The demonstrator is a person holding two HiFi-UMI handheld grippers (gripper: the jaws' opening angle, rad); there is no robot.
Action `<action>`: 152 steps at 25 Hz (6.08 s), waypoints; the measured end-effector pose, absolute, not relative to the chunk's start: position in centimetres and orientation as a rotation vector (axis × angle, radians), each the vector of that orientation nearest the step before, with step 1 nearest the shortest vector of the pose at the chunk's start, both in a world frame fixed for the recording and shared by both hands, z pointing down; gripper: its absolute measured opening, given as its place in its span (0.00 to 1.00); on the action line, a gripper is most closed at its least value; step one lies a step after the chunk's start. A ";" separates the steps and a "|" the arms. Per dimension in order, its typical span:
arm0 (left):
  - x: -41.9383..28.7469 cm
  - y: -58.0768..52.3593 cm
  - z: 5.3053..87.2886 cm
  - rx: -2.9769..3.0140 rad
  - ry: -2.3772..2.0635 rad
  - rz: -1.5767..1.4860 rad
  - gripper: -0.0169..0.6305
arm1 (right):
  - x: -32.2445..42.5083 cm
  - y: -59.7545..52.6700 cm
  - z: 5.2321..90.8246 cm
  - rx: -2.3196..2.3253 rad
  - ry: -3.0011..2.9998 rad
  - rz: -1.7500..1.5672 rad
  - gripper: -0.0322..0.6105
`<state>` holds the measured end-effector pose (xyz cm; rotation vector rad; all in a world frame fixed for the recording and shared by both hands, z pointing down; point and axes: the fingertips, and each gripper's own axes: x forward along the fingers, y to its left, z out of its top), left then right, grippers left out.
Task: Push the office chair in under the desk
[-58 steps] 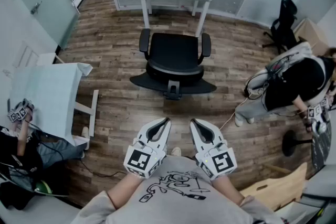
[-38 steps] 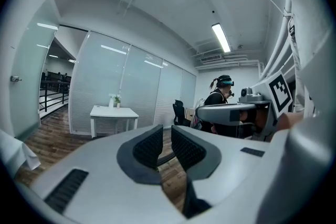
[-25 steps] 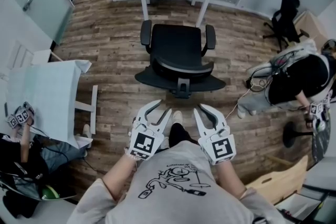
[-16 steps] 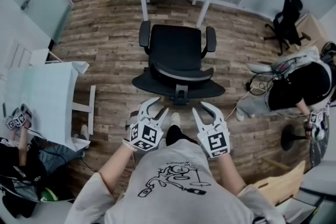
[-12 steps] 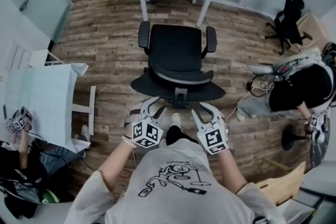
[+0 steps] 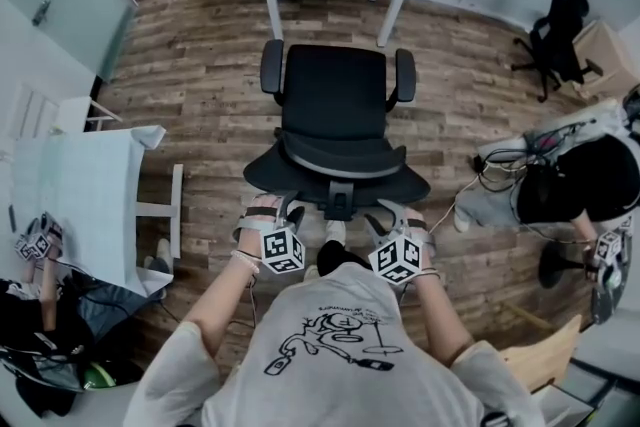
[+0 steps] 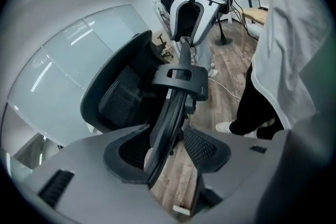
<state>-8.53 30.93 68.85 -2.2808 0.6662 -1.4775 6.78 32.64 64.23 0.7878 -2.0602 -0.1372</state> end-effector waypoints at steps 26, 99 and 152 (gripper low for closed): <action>-7.2 29.1 72.5 -2.182 0.445 -1.656 0.19 | 11.3 30.0 71.2 0.600 -1.853 -0.146 0.27; -5.7 5.5 73.2 -2.268 0.525 -1.741 0.21 | 12.8 6.4 72.2 0.528 -1.765 -0.074 0.26; -6.6 -17.5 73.7 -2.270 0.445 -1.721 0.21 | 11.8 -16.7 72.4 0.574 -1.710 0.041 0.27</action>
